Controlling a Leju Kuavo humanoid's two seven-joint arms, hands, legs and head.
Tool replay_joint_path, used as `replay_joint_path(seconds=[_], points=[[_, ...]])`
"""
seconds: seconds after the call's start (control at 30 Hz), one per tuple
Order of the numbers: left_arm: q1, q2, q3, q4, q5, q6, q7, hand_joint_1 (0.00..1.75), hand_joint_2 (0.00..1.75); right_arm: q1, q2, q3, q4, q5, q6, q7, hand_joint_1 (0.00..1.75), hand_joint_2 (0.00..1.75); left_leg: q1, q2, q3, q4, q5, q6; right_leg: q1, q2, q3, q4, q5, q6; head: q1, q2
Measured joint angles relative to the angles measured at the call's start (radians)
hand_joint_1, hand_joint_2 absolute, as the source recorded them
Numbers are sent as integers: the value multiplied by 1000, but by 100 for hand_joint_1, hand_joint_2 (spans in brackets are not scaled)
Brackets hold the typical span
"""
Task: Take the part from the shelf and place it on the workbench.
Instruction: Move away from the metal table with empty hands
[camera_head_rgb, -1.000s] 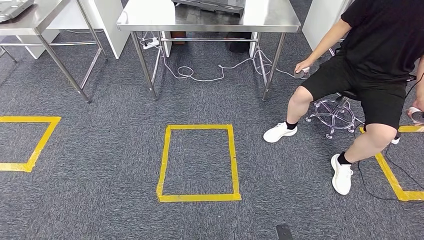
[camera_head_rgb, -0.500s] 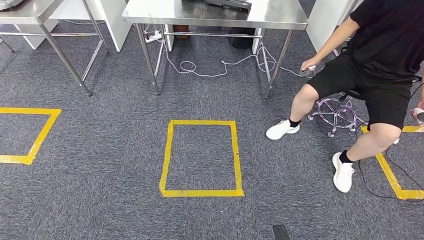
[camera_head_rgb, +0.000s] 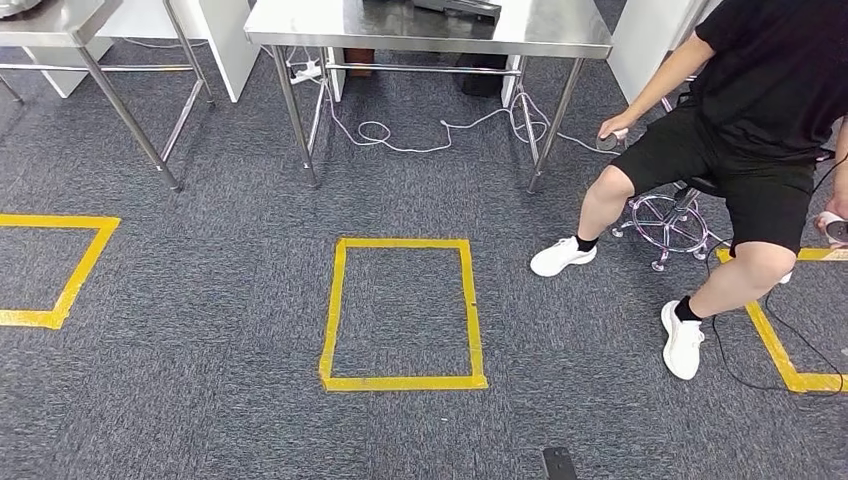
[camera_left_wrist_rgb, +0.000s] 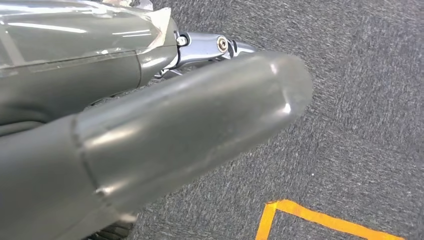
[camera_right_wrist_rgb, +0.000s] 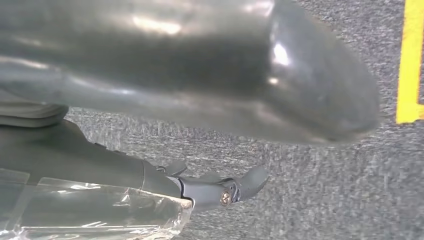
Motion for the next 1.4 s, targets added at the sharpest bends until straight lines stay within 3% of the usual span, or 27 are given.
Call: replay_joint_path(seconds=[0.03, 0.07, 0.13, 0.17, 0.23, 0.33, 0.4, 0.47, 0.5, 0.57, 0.6, 0.67, 0.73, 0.8, 0.87, 0.93, 1.0, 1.07, 1.1, 1.13, 1.2, 1.23, 1.3, 1.37, 1.4], points=[[0, 0, 0, 0, 0, 0, 0, 0, 0, 2, -1, 0, 0, 0, 0, 0, 0, 0, 0, 6, -1, 0, 0, -1, 0, 0, -15, 30, -5, 4, 0, 0], [0, 0, 0, 0, 0, 0, 0, 0, 0, 3, -1, 0, 1, 0, 0, 1, 0, 0, 0, 13, -1, 1, 0, -2, -1, -1, -11, 22, 6, 11, 1, 0], [0, -1, 0, 0, 0, 0, 0, 0, 0, 3, -3, 0, 1, 0, 0, 1, 0, 0, 2, 27, 0, 1, 0, -8, -4, -20, 49, -97, 61, 27, 1, 0], [0, -1, 0, 0, 0, 0, 0, 0, 0, 2, -3, 0, 1, 0, -1, 1, 0, 0, 1, 34, 2, 2, -1, -14, -3, -37, 80, -163, 87, 29, 1, 0], [0, 0, 1, 0, 0, 2, 0, 0, 0, -1, -3, 0, 2, 1, -1, 1, 0, 0, -2, 48, 5, 4, -4, -29, 2, -57, 110, -237, 117, 15, 0, 0], [-2, -2, 2, 1, 0, 3, 0, 0, 0, -1, -4, 0, 2, 2, -1, 2, 0, 0, 6, 62, 8, 7, -9, -52, 7, -31, 105, -242, 126, -19, -2, 0], [-2, -2, 2, 1, 0, 3, 0, 0, 0, -2, -5, -1, 2, 3, -2, 3, 0, 0, 14, 31, -10, 54, -46, -64, 3, -12, 108, -245, 134, -35, -5, 0], [1, -2, 6, 1, 0, 6, 0, 0, 0, -3, -4, -1, 2, 7, -2, 6, 0, 0, 17, -10, -60, 171, -115, -70, 5, 8, 109, -244, 139, -44, -8, 0], [3, -2, 9, 2, 0, 8, 0, 0, 0, -2, -3, -1, 2, 9, -2, 9, 0, 0, 17, -18, -87, 233, -141, -71, 8, 19, 108, -244, 140, -48, -8, 0], [6, -2, 15, 6, 0, 15, 0, 0, 0, 1, -3, -1, 3, 11, -4, 16, 0, 0, 17, -23, -113, 283, -142, -70, 12, 41, 108, -243, 141, -49, -8, 0], [6, -2, 16, 9, 0, 17, 0, 0, 0, 2, -3, -1, 4, 11, -5, 19, 0, 0, 17, -24, -109, 273, -125, -69, 13, 50, 109, -243, 141, -50, -8, 0], [5, -2, 18, 15, -1, 20, 0, 0, 0, 4, -4, -1, 4, 11, -7, 22, 0, 0, 17, -41, -64, 173, -64, -62, 13, 69, 112, -243, 141, -50, -8, 0], [5, -2, 18, 21, -3, 21, 0, 0, 0, 6, -3, -1, 5, 10, -11, 24, 0, 0, 20, -91, -10, 58, -20, -53, 17, 91, 109, -241, 141, -48, -7, 0], [4, -2, 18, 28, -8, 21, 0, 0, 0, 9, -2, -2, 5, 9, -16, 26, 0, 0, 17, -116, 9, 13, -17, -47, 15, 112, 97, -240, 143, -40, -7, 0], [1, -3, 18, 32, -10, 20, 0, 0, 0, 16, -4, -5, 6, 7, -19, 28, 0, 0, 14, -94, 12, 4, -14, -40, 12, 127, 84, -239, 146, -28, -8, 0], [-2, -5, 18, 35, -14, 20, 0, 0, 0, 23, -6, -10, 6, 5, -20, 29, 0, 0, 17, -68, 16, -8, -8, -28, 15, 93, 62, -204, 125, -24, -5, 0], [-2, -6, 17, 38, -19, 19, 0, 0, 0, 24, -6, -14, 7, 3, -20, 29, 0, 0, 17, -36, 16, -12, -6, -23, 15, 40, 6, -92, 70, -28, 0, 0], [-1, -6, 17, 43, -21, 19, 0, 0, 0, 27, -7, -17, 7, 3, -20, 28, 0, 0, 16, -5, 14, -12, -6, -22, 10, 22, -56, 31, 22, -24, 2, 0], [-1, -6, 17, 44, -21, 19, 0, 0, 0, 30, -7, -18, 7, 3, -21, 28, 0, 0, 16, 9, 13, -12, -6, -22, 7, 18, -66, 54, 18, -17, 2, 0], [-2, -7, 17, 45, -21, 19, 0, 0, 0, 33, -8, -18, 8, 2, -21, 28, 0, 0, 17, 22, 14, -11, -7, -23, 3, 12, -54, 35, 30, -6, 2, 0], [-3, -8, 17, 48, -22, 20, 0, 0, 0, 36, -10, -20, 8, 2, -20, 28, 0, 0, 18, 45, 17, -11, -9, -29, -3, -20, 21, -97, 81, 14, 3, 0], [-3, -8, 17, 49, -23, 20, 0, 0, 0, 34, -10, -21, 8, 1, -20, 28, 0, 0, 16, 56, 20, -9, -12, -35, -2, -43, 59, -166, 106, 18, 3, 0], [-5, -8, 17, 51, -23, 22, 0, 0, 0, 35, -10, -23, 8, 0, -20, 27, 0, 0, 9, 74, 27, -7, -16, -48, 3, -68, 95, -236, 130, 10, -1, 0], [-9, -8, 16, 53, -24, 28, 0, 0, 0, 44, -11, -25, 9, -1, -20, 25, 0, 0, 11, 90, 33, -7, -20, -59, 4, -50, 94, -239, 136, -6, -6, 0], [-12, -8, 16, 53, -24, 31, 0, 0, 0, 49, -12, -25, 9, -1, -20, 24, 0, 0, 15, 85, 33, -1, -28, -65, 1, -41, 95, -239, 137, -13, -8, 0]])
